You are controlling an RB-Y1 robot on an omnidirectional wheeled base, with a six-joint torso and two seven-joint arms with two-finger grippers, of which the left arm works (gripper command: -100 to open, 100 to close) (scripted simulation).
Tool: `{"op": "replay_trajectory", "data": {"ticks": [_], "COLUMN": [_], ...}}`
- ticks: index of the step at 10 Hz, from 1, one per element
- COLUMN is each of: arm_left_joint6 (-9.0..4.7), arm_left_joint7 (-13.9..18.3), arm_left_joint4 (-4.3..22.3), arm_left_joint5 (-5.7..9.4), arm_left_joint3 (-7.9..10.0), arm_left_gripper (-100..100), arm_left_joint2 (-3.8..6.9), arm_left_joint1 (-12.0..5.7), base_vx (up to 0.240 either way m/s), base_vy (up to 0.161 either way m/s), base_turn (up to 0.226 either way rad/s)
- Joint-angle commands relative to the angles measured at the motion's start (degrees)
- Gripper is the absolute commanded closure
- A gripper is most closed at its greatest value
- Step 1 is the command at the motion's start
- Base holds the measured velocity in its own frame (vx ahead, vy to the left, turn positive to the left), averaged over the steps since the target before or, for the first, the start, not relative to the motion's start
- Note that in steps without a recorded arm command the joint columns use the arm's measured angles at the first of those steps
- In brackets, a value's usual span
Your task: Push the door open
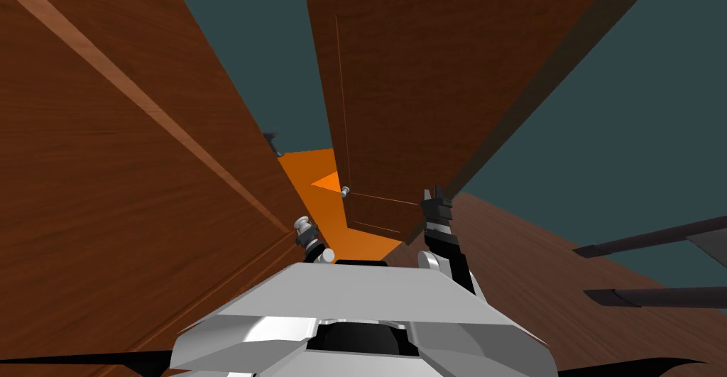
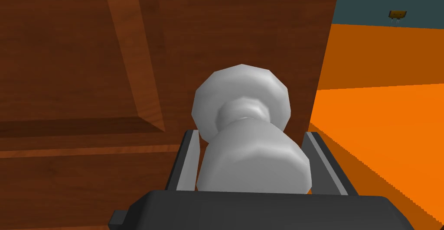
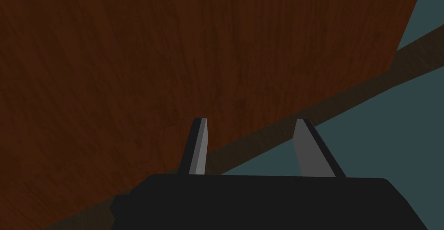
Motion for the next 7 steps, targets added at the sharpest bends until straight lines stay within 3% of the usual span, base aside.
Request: {"op": "replay_trajectory", "data": {"ticks": [1,2,4,7], "arm_left_joint6": [-1.52,-2.23,-2.86,-4.23], "arm_left_joint7": [0.6,-0.07,-0.67,-1.96], "arm_left_joint4": [1.75,2.63,3.4,5.08], "arm_left_joint5": [0.21,0.78,1.29,2.38], "arm_left_joint3": [1.09,2.52,3.78,6.52], "arm_left_gripper": [100,100,100,100], "arm_left_joint2": [0.21,-0.86,-1.86,-4.24], "arm_left_joint1": [-0.94,-1.73,-2.42,-3.92], "base_vx": [0.064,0.081,0.077,0.113], "base_vy": [0.039,0.058,0.063,0.088], "base_turn": [-0.007,-0.052,-0.048,-0.046]}}
